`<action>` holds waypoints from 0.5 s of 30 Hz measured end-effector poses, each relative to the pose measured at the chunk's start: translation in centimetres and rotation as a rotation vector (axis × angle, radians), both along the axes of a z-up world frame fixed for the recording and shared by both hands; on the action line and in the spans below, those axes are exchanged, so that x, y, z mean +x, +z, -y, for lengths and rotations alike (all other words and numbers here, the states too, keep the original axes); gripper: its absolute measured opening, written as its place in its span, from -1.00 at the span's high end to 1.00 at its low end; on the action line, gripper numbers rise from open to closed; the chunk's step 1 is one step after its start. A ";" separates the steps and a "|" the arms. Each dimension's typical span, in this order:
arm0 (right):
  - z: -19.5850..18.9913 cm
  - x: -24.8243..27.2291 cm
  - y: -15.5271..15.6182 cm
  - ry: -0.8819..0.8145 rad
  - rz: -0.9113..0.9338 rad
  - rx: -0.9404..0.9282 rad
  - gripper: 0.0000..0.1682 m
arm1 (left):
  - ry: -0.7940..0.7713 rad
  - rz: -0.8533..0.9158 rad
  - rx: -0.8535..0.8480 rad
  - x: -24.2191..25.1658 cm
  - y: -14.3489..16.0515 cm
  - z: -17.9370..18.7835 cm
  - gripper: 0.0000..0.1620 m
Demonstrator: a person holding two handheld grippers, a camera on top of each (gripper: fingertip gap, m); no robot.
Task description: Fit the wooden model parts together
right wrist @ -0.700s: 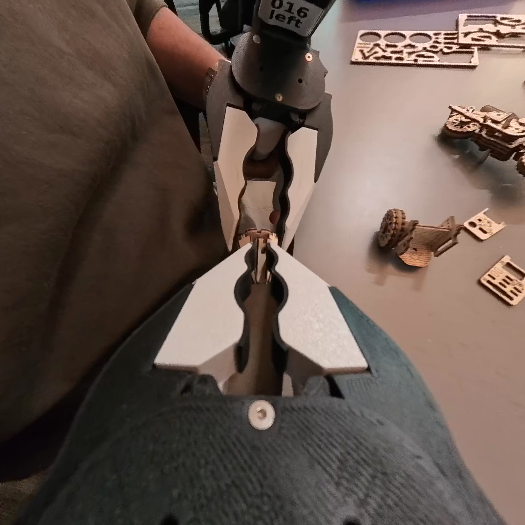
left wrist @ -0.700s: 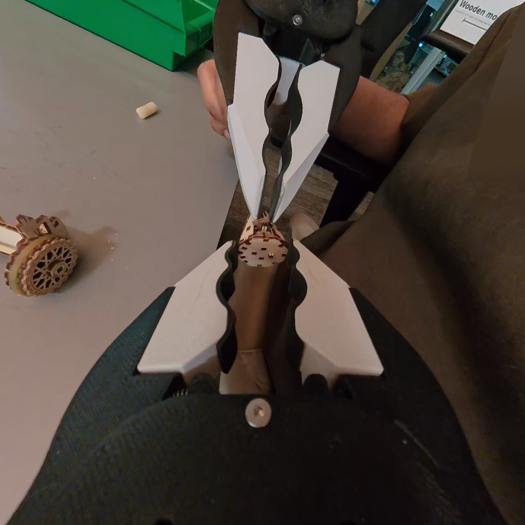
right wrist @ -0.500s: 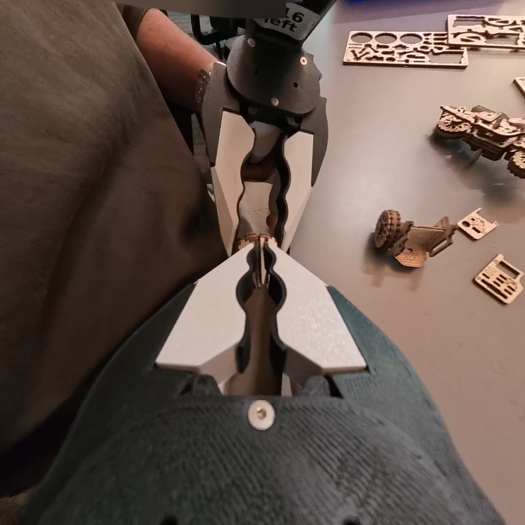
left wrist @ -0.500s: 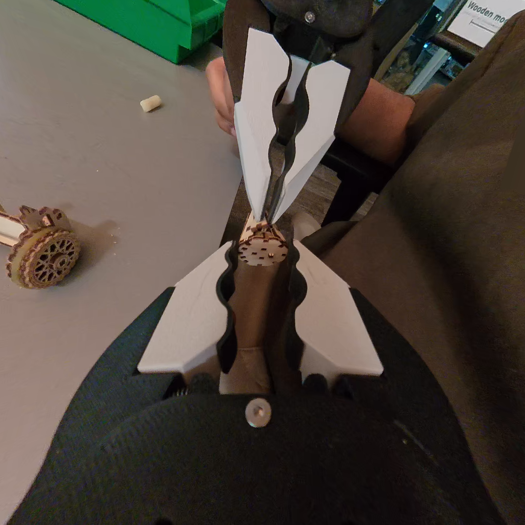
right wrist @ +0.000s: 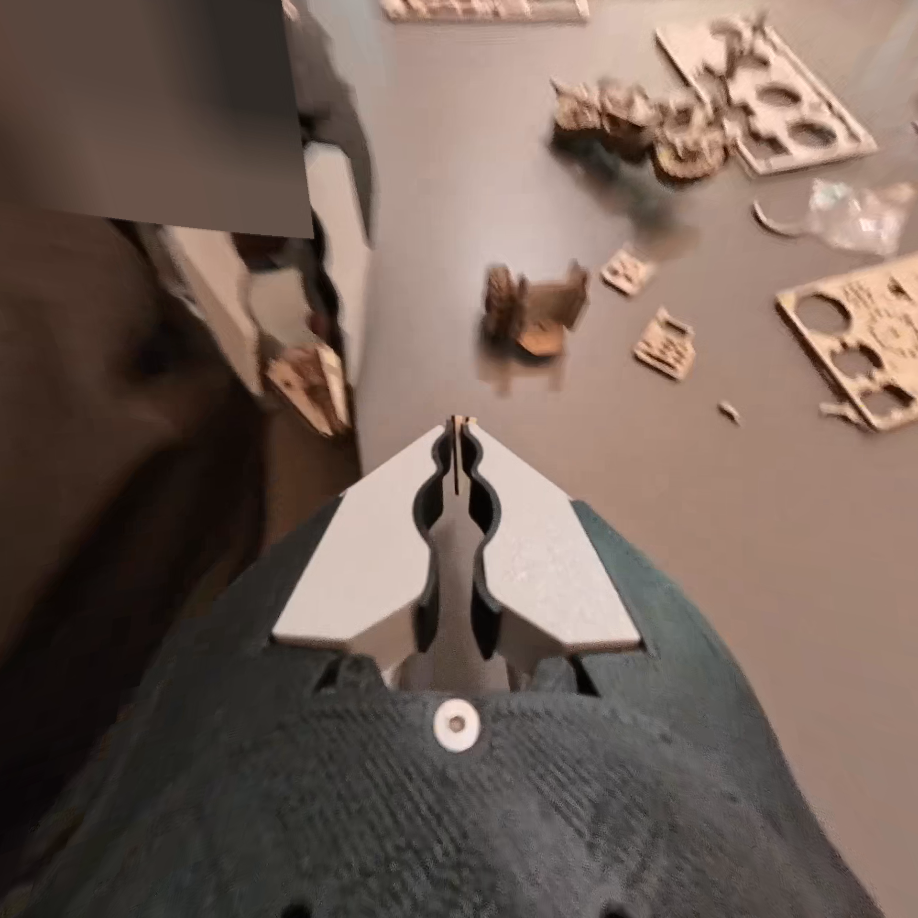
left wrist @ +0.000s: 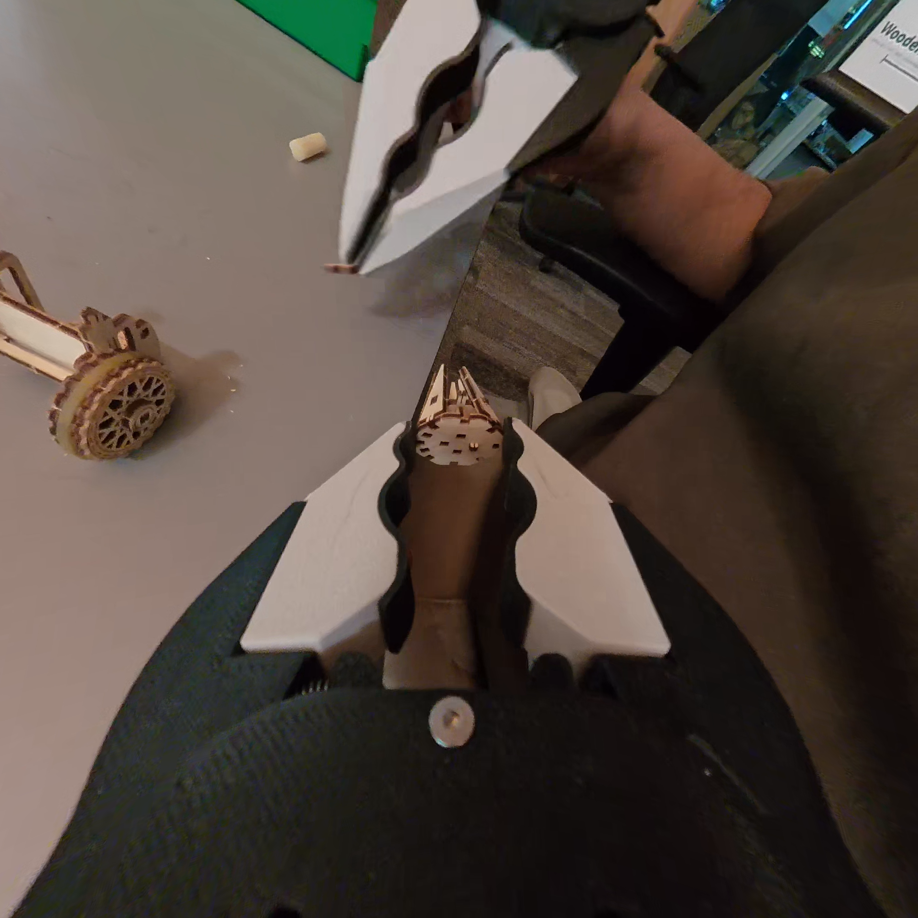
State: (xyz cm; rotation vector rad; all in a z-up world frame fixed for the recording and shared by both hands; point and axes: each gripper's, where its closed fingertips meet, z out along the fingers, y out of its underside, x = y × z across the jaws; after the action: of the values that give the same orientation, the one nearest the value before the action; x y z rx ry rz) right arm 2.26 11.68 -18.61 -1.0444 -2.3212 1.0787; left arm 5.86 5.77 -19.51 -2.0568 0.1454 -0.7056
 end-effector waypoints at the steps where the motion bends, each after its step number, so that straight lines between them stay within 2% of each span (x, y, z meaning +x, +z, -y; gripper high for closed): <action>1: -0.8 -0.1 -1.0 -0.029 0.026 0.039 0.96 | 0.002 0.001 0.000 0.0 0.0 0.0 0.60; 4: -1.5 -0.6 -2.7 -0.079 0.060 0.068 0.86 | 0.007 0.000 0.003 -0.1 0.0 -0.1 0.60; 7: -2.1 -1.3 -2.5 -0.119 0.015 0.095 0.76 | 0.029 -0.006 0.039 -0.6 0.6 -0.2 0.60; 11: -2.3 -1.0 -1.1 -0.123 -0.016 0.016 0.81 | 0.091 -0.041 0.079 -2.2 1.1 -0.4 0.61; 15: -2.5 -0.3 -2.8 -0.097 0.055 0.032 0.88 | 0.119 -0.178 0.072 -4.1 0.3 -0.3 0.61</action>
State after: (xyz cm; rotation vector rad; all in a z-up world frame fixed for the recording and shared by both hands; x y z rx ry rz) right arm 1.99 14.20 -21.43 -1.1758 -2.2967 0.9851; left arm 1.77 6.03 -19.17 -2.0391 0.1463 -0.4388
